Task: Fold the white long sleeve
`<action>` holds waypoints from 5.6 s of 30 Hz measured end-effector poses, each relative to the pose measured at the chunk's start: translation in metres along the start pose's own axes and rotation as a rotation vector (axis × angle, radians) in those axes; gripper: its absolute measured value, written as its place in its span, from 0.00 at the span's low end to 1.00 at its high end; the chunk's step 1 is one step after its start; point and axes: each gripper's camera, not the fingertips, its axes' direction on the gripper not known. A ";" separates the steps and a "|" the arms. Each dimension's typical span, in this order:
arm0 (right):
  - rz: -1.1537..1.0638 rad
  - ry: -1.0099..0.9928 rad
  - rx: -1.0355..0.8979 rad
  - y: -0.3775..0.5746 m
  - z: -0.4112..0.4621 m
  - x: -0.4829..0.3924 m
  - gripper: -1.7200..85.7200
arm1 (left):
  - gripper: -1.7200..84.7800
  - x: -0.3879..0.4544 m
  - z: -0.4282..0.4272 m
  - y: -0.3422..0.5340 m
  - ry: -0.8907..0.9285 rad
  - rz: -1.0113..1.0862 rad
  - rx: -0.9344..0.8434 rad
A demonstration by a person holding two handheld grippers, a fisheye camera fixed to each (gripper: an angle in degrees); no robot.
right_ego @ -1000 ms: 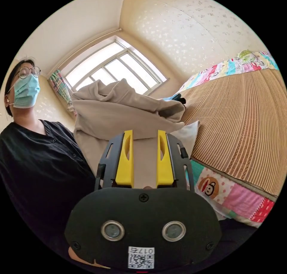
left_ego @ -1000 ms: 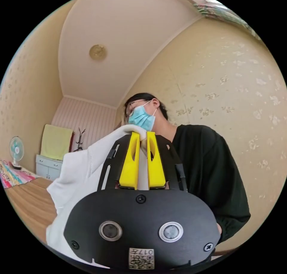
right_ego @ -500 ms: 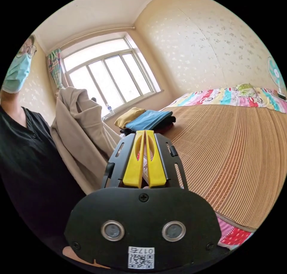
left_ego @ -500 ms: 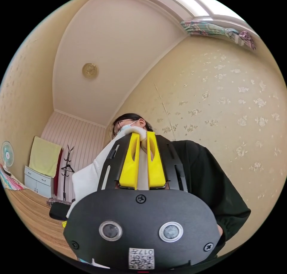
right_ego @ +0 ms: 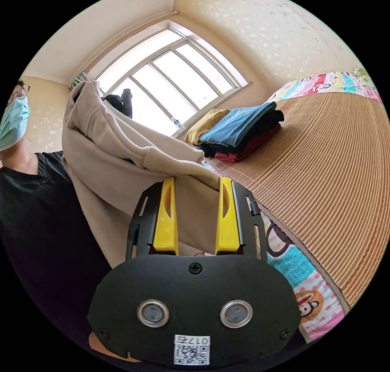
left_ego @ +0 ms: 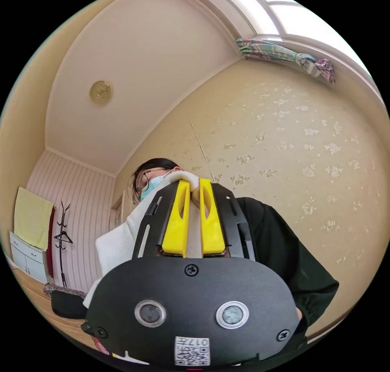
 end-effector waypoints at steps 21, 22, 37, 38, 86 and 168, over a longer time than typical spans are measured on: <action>-0.362 -0.078 0.820 0.065 -0.250 -0.152 0.04 | 0.07 -0.018 -0.016 -0.022 -0.358 -0.037 -0.071; -0.424 -0.106 0.904 0.065 -0.265 -0.164 0.03 | 0.07 -0.019 -0.010 -0.028 -0.427 -0.051 -0.135; -0.202 0.937 0.639 -0.221 -0.307 -0.202 0.04 | 0.07 -0.202 -0.074 -0.079 -1.182 -0.369 -0.425; -0.088 1.128 0.525 -0.272 -0.300 -0.161 0.04 | 0.07 -0.224 -0.089 -0.084 -1.304 -0.409 -0.439; 0.697 0.951 0.035 -0.041 -0.249 0.052 0.06 | 0.06 -0.121 -0.268 0.235 -1.373 -1.246 -0.597; 0.749 0.690 0.334 -0.040 -0.308 0.032 0.12 | 0.09 -0.143 -0.289 0.276 -2.064 -1.178 -0.489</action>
